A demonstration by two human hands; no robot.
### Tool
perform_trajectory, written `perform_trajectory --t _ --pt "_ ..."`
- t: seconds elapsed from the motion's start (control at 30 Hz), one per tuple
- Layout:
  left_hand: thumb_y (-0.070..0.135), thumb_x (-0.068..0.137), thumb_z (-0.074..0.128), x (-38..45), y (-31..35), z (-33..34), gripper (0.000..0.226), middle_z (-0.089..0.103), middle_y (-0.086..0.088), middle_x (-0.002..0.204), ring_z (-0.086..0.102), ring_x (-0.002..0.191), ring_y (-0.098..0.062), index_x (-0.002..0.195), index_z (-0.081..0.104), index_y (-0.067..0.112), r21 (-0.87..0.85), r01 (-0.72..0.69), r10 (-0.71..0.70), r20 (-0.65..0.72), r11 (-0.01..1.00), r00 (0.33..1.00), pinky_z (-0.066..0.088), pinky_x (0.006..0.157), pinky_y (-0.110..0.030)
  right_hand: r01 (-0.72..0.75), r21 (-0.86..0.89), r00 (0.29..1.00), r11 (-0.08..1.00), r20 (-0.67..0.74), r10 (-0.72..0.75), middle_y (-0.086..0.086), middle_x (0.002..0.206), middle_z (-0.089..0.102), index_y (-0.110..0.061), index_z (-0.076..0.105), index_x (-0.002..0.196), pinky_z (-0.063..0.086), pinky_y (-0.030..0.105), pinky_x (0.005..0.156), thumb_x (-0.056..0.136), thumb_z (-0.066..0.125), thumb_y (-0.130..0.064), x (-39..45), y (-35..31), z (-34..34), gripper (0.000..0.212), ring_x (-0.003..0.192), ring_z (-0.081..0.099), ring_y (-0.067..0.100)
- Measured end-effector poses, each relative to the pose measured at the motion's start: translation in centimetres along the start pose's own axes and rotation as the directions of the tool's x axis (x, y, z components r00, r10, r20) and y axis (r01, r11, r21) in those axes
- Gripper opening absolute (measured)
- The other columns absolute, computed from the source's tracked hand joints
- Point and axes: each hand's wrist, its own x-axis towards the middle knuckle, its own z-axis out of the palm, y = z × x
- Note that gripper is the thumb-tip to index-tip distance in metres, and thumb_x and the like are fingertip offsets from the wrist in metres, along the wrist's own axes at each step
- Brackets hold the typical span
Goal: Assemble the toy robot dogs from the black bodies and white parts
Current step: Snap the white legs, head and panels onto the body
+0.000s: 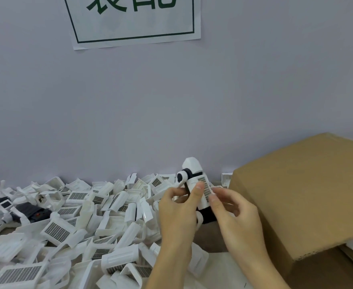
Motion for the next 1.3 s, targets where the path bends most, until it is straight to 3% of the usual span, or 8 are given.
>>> perform_trajectory --t 0.27,0.4,0.57,0.77,0.93,1.1,1.2,1.3 --pt "0.047 0.077 0.081 0.3 0.7 -0.3 0.041 0.066 -0.009 0.057 0.060 0.049 -0.018 0.066 0.071 0.008 -0.162 0.161 -0.153 0.059 0.974 0.986 0.050 0.051 -0.029 0.225 -0.290 0.969 0.930 0.163 -0.184 -0.013 0.143 0.054 -0.026 0.044 0.151 0.046 0.034 0.110 0.093 0.069 -0.033 -1.0 0.6 0.9 0.064 0.135 0.047 0.004" --pt "0.046 0.089 0.073 0.6 1.7 -0.6 0.044 0.078 -0.010 0.080 0.076 0.073 -0.020 0.089 0.072 0.001 -0.187 0.117 -0.116 0.015 0.975 0.993 0.059 0.058 -0.023 0.194 -0.257 0.981 0.947 0.053 -0.186 -0.009 0.129 0.065 -0.023 0.054 0.144 0.051 0.039 0.101 0.095 0.062 -0.035 -0.8 0.5 0.7 0.052 0.123 0.058 0.011" --pt "0.046 0.090 0.070 1.5 1.8 -2.0 0.020 0.065 0.006 0.097 0.064 0.081 -0.014 0.095 0.063 0.028 0.057 -0.047 0.057 -0.190 0.997 0.980 0.056 0.079 -0.038 0.063 -0.013 0.997 0.998 0.036 -0.063 -0.017 0.096 0.073 -0.035 0.071 0.114 0.055 0.022 0.076 0.102 0.049 -0.028 -0.1 0.2 -0.1 0.027 0.092 0.067 0.005" --pt "0.021 0.098 0.058 1.3 2.8 -3.0 0.029 0.076 0.003 0.108 0.067 0.090 -0.015 0.097 0.080 0.039 -0.083 -0.014 0.021 0.087 0.996 0.996 0.049 0.068 -0.027 -0.170 0.215 0.969 0.962 0.213 0.124 0.028 0.092 0.057 0.003 0.061 0.084 0.059 0.039 0.057 0.088 0.056 -0.034 0.3 -0.4 -0.9 0.038 0.076 0.055 0.025" --pt "0.014 0.097 0.062 1.0 3.0 -3.5 0.026 0.079 -0.006 0.102 0.071 0.089 -0.021 0.099 0.081 0.032 -0.126 -0.037 0.057 0.163 0.991 0.985 0.053 0.078 -0.034 -0.214 0.319 0.953 0.923 0.275 0.125 0.008 0.073 0.063 -0.006 0.071 0.077 0.053 0.027 0.055 0.087 0.055 -0.034 0.5 -0.3 -1.0 0.034 0.069 0.058 0.023" --pt "0.011 0.095 0.063 1.1 2.9 -3.8 0.022 0.078 -0.008 0.101 0.068 0.093 -0.025 0.100 0.081 0.024 -0.162 -0.009 0.037 0.170 0.987 0.985 0.050 0.086 -0.042 -0.272 0.324 0.930 0.906 0.332 0.161 0.013 0.073 0.069 -0.009 0.075 0.089 0.048 0.040 0.072 0.081 0.067 -0.033 0.4 -1.0 -0.9 0.026 0.069 0.062 0.024" --pt "0.013 0.088 0.064 1.2 2.9 -3.8 0.018 0.076 -0.009 0.096 0.070 0.087 -0.023 0.091 0.081 0.017 -0.243 0.022 0.032 0.214 0.970 0.976 0.054 0.078 -0.038 -0.405 0.344 0.888 0.847 0.369 0.274 0.019 0.065 0.062 -0.002 0.072 0.094 0.049 0.035 0.057 0.099 0.044 -0.032 0.3 -1.2 -0.9 0.042 0.057 0.057 0.027" --pt "0.027 0.075 0.066 0.9 3.1 -3.7 0.022 0.075 -0.008 0.099 0.071 0.085 -0.022 0.085 0.081 0.014 -0.362 0.073 0.031 0.274 0.929 0.961 0.053 0.084 -0.043 -0.541 0.419 0.822 0.729 0.446 0.354 0.024 0.068 0.058 0.000 0.069 0.074 0.044 0.030 0.045 0.077 0.056 -0.036 -0.1 -2.2 -0.9 0.039 0.046 0.045 0.026"
